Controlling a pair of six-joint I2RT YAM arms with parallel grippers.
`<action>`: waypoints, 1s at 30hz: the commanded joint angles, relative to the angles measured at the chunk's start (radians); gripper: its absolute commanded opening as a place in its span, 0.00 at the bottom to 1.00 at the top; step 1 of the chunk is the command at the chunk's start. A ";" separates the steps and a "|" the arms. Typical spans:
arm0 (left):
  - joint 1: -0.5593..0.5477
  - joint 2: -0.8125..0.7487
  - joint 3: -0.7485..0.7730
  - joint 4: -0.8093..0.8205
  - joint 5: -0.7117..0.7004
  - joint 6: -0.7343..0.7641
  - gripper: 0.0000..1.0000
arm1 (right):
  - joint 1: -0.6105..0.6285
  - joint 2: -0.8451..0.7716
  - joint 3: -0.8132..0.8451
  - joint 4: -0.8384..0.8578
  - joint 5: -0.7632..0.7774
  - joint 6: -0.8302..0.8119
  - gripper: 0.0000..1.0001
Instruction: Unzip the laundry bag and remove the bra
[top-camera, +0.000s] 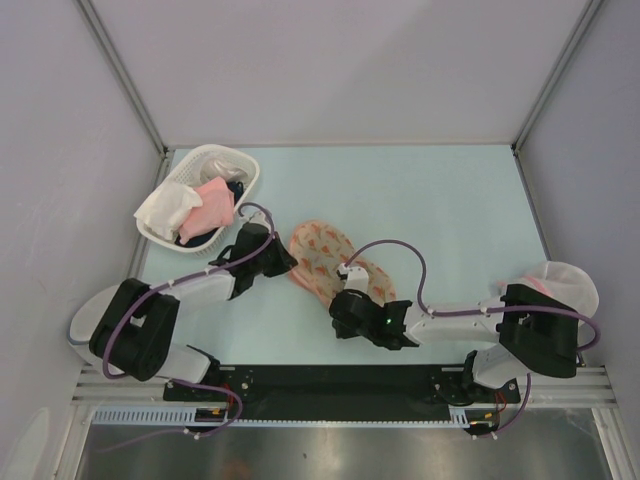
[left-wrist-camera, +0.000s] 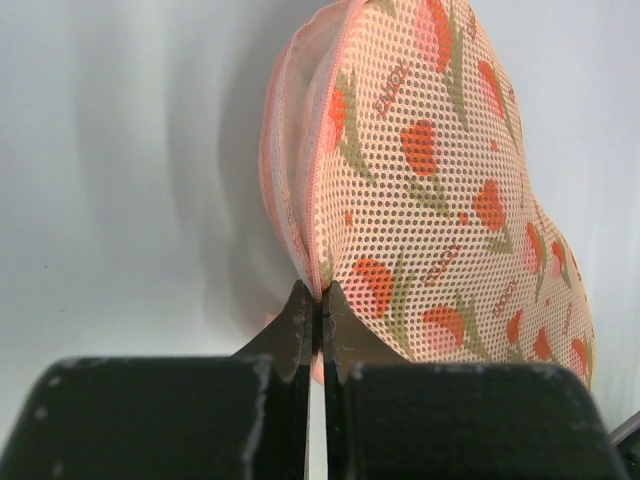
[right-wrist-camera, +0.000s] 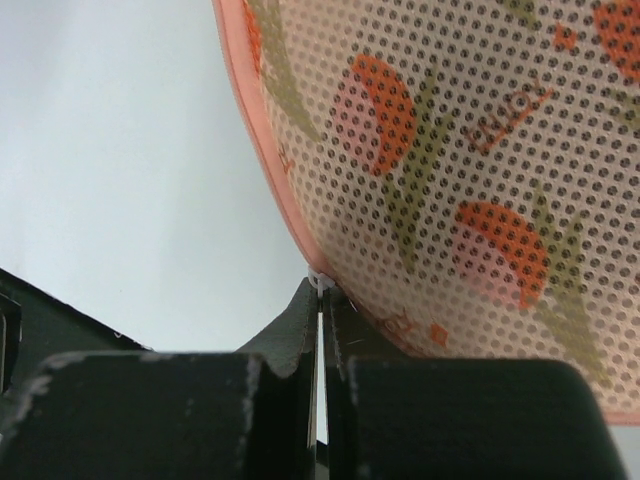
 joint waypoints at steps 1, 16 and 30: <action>0.020 0.016 0.065 0.031 -0.039 0.045 0.00 | 0.011 -0.030 -0.012 -0.039 0.035 0.022 0.00; 0.016 -0.180 -0.065 -0.002 0.024 0.045 0.89 | 0.011 0.051 0.087 0.039 0.017 -0.057 0.00; -0.102 -0.264 -0.221 0.057 0.036 -0.107 0.78 | -0.006 0.279 0.314 0.140 -0.065 -0.207 0.00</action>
